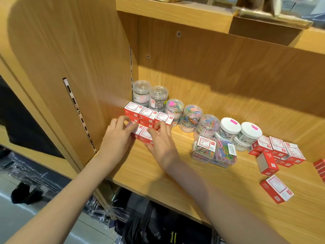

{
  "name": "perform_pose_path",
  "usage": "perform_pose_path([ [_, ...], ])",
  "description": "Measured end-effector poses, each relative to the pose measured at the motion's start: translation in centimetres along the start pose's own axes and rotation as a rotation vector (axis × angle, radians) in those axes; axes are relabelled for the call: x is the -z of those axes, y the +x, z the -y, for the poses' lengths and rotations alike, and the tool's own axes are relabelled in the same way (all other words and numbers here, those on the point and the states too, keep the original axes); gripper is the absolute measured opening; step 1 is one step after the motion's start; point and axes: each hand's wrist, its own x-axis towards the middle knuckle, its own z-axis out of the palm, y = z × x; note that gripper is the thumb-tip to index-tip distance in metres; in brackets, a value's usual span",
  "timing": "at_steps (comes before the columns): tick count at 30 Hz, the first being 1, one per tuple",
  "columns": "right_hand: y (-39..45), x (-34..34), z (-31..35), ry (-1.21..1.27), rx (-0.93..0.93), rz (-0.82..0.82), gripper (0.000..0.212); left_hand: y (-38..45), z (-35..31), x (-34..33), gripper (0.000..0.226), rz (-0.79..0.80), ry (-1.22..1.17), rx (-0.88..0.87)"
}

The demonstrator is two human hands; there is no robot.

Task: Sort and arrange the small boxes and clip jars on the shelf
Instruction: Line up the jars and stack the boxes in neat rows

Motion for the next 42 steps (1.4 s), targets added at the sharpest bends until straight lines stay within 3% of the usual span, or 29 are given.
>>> perform_pose_path([
  [4,0.5,-0.8,-0.2,0.106,0.042,-0.056,0.031,-1.0,-0.4,-0.4,0.044,-0.065,-0.205,0.138],
  [8,0.4,-1.5,-0.6,0.166,0.073,-0.08,0.025,-1.4,-0.1,-1.3,0.039,0.026,-0.23,0.135],
  [13,0.7,-1.4,-0.7,0.194,0.088,-0.072,0.027,-1.0,0.8,-1.3,0.029,0.032,-0.257,0.141],
  [18,-0.9,1.7,-1.2,0.274,0.049,-0.105,0.031,-1.3,-0.2,-0.5,0.028,-0.06,-0.263,0.127],
  [22,-4.8,7.1,-3.7,0.291,-0.02,-0.22,0.027,-1.4,-3.9,-0.3,0.027,-0.154,-0.347,0.017],
  [29,-16.6,15.1,-12.9,0.038,-0.344,-0.379,0.015,-1.3,-15.1,-3.4,0.034,-0.041,-0.51,-0.343],
  [31,-19.6,15.5,-15.1,-0.074,-0.468,-0.327,0.009,-1.2,-17.8,-4.4,0.032,-0.039,-0.557,-0.401],
  [33,-21.4,14.9,-16.0,-0.139,-0.535,-0.238,0.018,-1.3,-19.8,-5.0,0.031,-0.039,-0.588,-0.438],
  [38,-20.7,14.5,-15.8,0.042,-0.377,-0.091,0.026,-1.7,-23.3,-5.5,0.032,-0.008,-0.621,-0.563],
  [39,-20.2,15.2,-16.0,0.102,-0.359,-0.105,0.023,-1.7,-23.7,-5.7,0.034,0.023,-0.61,-0.584],
  [42,-17.8,17.1,-18.0,0.193,-0.486,-0.381,0.014,-1.6,-24.4,-6.3,0.038,0.145,-0.549,-0.629],
])
